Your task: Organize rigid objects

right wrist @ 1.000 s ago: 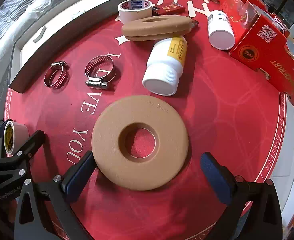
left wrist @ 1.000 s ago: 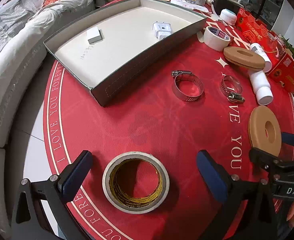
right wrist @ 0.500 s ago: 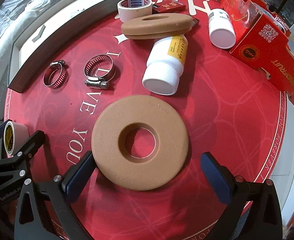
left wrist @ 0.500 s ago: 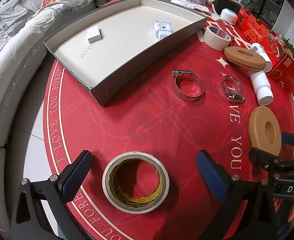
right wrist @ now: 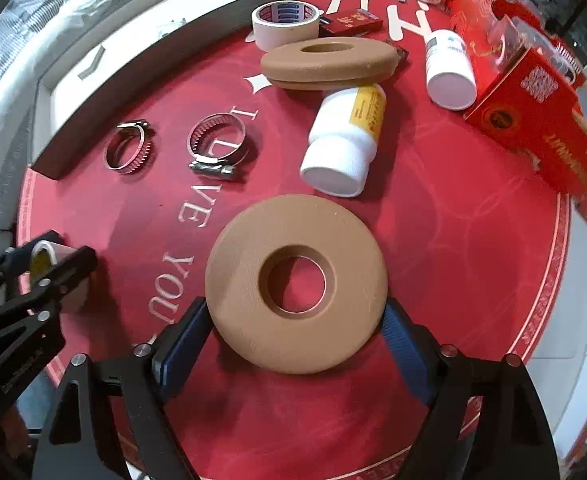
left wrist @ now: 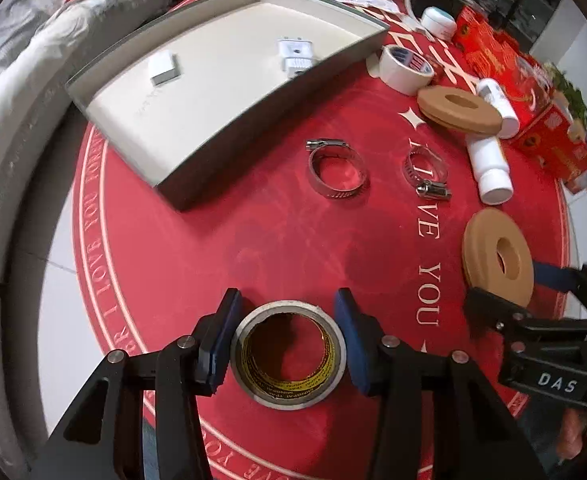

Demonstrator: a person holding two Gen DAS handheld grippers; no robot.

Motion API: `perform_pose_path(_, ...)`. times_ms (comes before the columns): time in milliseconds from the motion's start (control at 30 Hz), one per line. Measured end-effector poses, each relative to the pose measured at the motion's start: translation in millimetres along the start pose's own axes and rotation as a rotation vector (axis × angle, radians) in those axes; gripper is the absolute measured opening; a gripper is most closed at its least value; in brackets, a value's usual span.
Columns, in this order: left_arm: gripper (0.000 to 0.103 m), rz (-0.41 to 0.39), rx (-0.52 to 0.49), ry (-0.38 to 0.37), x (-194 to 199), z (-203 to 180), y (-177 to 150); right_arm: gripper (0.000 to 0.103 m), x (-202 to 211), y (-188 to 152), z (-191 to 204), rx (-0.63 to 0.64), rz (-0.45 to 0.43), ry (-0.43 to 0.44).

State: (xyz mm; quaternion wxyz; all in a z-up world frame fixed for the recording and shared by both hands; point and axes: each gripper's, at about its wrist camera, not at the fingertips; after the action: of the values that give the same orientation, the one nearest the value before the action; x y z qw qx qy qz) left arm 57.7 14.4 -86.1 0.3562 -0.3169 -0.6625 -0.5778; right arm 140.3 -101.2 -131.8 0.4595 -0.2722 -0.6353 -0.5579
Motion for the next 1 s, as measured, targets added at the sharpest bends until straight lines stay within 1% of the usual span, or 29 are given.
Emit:
perform_pose_path(67, 0.052, -0.025, 0.004, 0.007, 11, 3, 3, 0.085, 7, -1, -5, -0.034, -0.016, 0.011)
perform_pose_path(167, 0.052, -0.085, 0.002, 0.024, 33, 7, 16, 0.085, 28, 2, -15, -0.075, -0.071, 0.029)
perform_pose_path(333, 0.052, -0.188, 0.034, 0.043, 68, 15, 57, 0.083, 62, 21, -22, -0.107, -0.166, 0.047)
perform_pose_path(367, 0.052, -0.207, 0.037, 0.046, 75, 18, 64, 0.081, 71, 29, -20, -0.108, -0.194, 0.051)
perform_pose_path(400, 0.052, -0.226, 0.038, 0.051, 79, 19, 72, 0.051, 77, 35, -19, -0.104, -0.215, 0.049)
perform_pose_path(433, 0.052, -0.251, 0.035, 0.053, 85, 22, 81, 0.040, 85, 43, -19, -0.101, -0.237, 0.049)
perform_pose_path(500, 0.052, -0.288, 0.034, 0.071, 92, 25, 95, 0.038, 89, 61, -20, -0.120, -0.243, 0.081)
perform_pose_path(533, 0.052, -0.294, 0.036, 0.074, 93, 29, 100, 0.039, 87, 69, -20, -0.127, -0.225, 0.112)
perform_pose_path(567, 0.052, -0.296, 0.040, 0.075, 93, 32, 102, 0.043, 84, 73, -21, -0.134, -0.211, 0.123)
perform_pose_path(600, 0.052, -0.293, 0.043, 0.075, 93, 35, 101, 0.059, 80, 75, -22, -0.144, -0.205, 0.110)
perform_pose_path(633, 0.052, -0.290, 0.041, 0.076, 92, 37, 98, 0.076, 73, 74, -24, -0.155, -0.195, 0.091)
perform_pose_path(667, 0.052, -0.283, 0.035, 0.080, 88, 38, 96, 0.103, 71, 68, -25, -0.159, -0.185, 0.089)
perform_pose_path(733, 0.052, -0.258, 0.029, 0.089, 79, 38, 89, 0.103, 59, 54, -29, -0.170, -0.166, 0.105)
perform_pose_path(800, 0.052, -0.224, 0.043, 0.085, 68, 40, 81, 0.103, 43, 38, -27, -0.157, -0.117, 0.095)
perform_pose_path(867, 0.052, -0.211, 0.050, 0.079, 63, 41, 75, 0.103, 28, 25, -18, -0.120, -0.082, 0.067)
perform_pose_path(933, 0.052, -0.205, 0.048, 0.083, 60, 40, 71, 0.103, 15, 20, -7, -0.077, -0.064, 0.043)
perform_pose_path(1000, 0.052, -0.202, 0.049, 0.094, 58, 42, 70, 0.103, -1, 20, 4, -0.034, -0.058, -0.010)
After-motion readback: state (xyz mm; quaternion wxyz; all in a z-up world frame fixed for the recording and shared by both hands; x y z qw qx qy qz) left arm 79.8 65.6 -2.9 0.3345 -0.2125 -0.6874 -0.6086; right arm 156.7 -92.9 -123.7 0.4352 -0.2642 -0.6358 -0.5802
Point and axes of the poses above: each gripper's, at about its wrist camera, not at the fingertips, and x roughly against the way its jaws point, z to its left, y to its top, and after that the axes turned 15 degrees about -z, right-handed
